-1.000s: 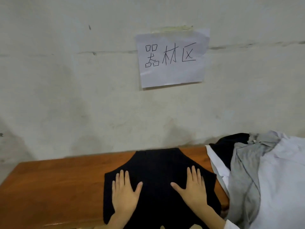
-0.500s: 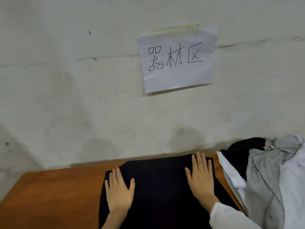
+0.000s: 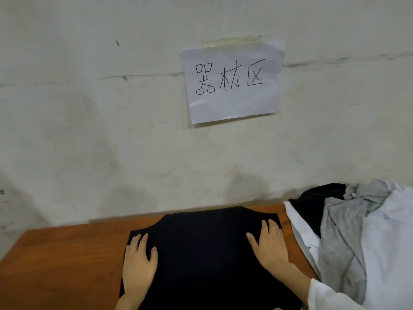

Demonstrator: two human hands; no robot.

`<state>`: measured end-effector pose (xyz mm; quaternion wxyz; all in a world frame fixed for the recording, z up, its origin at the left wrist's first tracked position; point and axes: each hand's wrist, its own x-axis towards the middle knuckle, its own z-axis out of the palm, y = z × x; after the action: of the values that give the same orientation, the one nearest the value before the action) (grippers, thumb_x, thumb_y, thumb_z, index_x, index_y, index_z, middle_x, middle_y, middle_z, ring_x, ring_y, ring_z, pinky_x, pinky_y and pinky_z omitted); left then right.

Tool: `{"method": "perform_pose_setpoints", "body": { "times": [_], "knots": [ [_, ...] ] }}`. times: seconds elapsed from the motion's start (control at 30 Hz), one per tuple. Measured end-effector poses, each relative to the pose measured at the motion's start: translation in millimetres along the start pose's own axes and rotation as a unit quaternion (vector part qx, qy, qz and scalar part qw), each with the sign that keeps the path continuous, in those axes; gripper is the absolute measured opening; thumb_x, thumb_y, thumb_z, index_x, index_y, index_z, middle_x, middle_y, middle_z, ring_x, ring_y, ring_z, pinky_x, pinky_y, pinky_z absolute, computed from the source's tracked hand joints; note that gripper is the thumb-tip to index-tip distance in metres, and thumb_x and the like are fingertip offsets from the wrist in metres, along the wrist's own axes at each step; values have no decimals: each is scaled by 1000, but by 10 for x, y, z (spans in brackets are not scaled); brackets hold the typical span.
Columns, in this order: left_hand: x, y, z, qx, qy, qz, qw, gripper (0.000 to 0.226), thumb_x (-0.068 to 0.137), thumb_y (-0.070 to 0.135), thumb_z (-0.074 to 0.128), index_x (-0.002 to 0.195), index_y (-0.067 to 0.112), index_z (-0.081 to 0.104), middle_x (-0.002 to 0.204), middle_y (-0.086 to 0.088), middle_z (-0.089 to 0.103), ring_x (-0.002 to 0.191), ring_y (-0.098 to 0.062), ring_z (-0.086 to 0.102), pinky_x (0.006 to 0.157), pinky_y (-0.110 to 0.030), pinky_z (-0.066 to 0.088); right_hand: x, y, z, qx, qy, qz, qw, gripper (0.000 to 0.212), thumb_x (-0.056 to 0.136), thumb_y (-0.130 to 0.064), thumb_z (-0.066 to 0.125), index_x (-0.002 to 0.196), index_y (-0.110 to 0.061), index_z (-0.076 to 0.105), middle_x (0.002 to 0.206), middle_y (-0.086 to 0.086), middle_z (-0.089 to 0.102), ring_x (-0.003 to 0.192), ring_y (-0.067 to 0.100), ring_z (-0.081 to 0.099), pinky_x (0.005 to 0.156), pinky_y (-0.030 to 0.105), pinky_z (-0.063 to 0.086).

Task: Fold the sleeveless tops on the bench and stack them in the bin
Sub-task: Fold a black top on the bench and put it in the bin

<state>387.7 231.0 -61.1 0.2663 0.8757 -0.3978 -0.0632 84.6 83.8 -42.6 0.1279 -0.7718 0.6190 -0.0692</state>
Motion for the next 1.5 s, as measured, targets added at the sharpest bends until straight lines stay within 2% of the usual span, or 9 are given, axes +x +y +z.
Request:
{"method": "perform_pose_setpoints", "body": {
  "times": [0.13, 0.37, 0.53, 0.67, 0.77, 0.9, 1.07, 1.2, 1.5],
  "knots": [
    [81, -24, 6, 64, -9, 40, 997, 50, 97, 29, 46, 144, 13, 40, 154, -7, 30, 144, -21, 21, 119, -33, 11, 279, 292, -75, -10, -48, -94, 994, 79, 87, -69, 11, 152, -25, 11, 159, -7, 5, 147, 15, -2, 118, 33, -4],
    [76, -30, 26, 87, -10, 50, 995, 52, 99, 33, 39, 147, 14, 34, 156, -6, 25, 146, -19, 17, 120, -33, 8, 383, 241, -68, -1, 14, -93, 996, 46, 101, -25, 35, 146, -16, 33, 157, 2, 22, 147, 18, 9, 117, 28, 5],
    [18, -33, 11, 109, -12, 61, 992, 52, 100, 34, 37, 148, 15, 32, 156, -7, 25, 146, -20, 17, 119, -34, 8, -314, 41, 234, -3, 1, -76, 997, 104, 72, -72, -27, 152, -16, 8, 160, 3, 2, 147, 18, -4, 116, 34, -8],
    [-11, -114, -41, 127, -30, 84, 988, 55, 100, 41, 28, 149, 17, 28, 157, -5, 22, 147, -19, 13, 119, -33, 6, -459, 132, 216, -18, -2, -107, 994, 97, 71, -79, -19, 151, -29, 1, 157, -7, -11, 143, 15, -18, 110, 34, -23],
    [47, -196, -102, 131, -52, 103, 985, 54, 101, 39, 32, 150, 20, 24, 158, -2, 17, 147, -17, 9, 119, -32, 4, -498, 193, 98, 8, 3, -134, 991, 83, 82, -75, 4, 148, -31, 24, 154, -12, 14, 146, 15, 6, 117, 32, 1],
    [14, -185, -111, 143, -50, 94, 984, 53, 102, 39, 29, 151, 20, 22, 159, -2, 16, 147, -18, 7, 119, -36, 3, -579, 417, 20, 77, 100, -51, 991, 65, 94, -55, 21, 120, -10, 62, 127, 8, 58, 117, 23, 57, 98, 32, 44],
    [-365, 94, -23, 132, -20, 61, 989, 52, 101, 38, 31, 148, 14, 31, 156, -9, 23, 146, -25, 14, 119, -41, 8, -641, 698, 41, 18, 101, -183, 978, 28, 91, -15, 54, 117, -12, 64, 126, 7, 59, 117, 24, 58, 100, 30, 41],
    [-614, 134, 21, 161, -67, 79, 981, 63, 99, 54, 12, 152, 20, 12, 160, -1, 6, 147, -18, -1, 117, -36, -6, -680, 992, -12, -48, 74, -164, 982, 56, 103, -43, 16, 125, -16, 60, 130, 2, 59, 125, 23, 50, 106, 33, 30],
    [-717, 102, -185, 188, -102, 71, 974, 62, 99, 53, 17, 153, 24, 4, 161, -2, -1, 147, -22, -7, 118, -44, -4, -859, 1048, -153, -2, 36, -110, 993, 61, 101, -47, 14, 129, -13, 57, 135, 6, 55, 128, 25, 48, 110, 38, 33]
  ]
}}
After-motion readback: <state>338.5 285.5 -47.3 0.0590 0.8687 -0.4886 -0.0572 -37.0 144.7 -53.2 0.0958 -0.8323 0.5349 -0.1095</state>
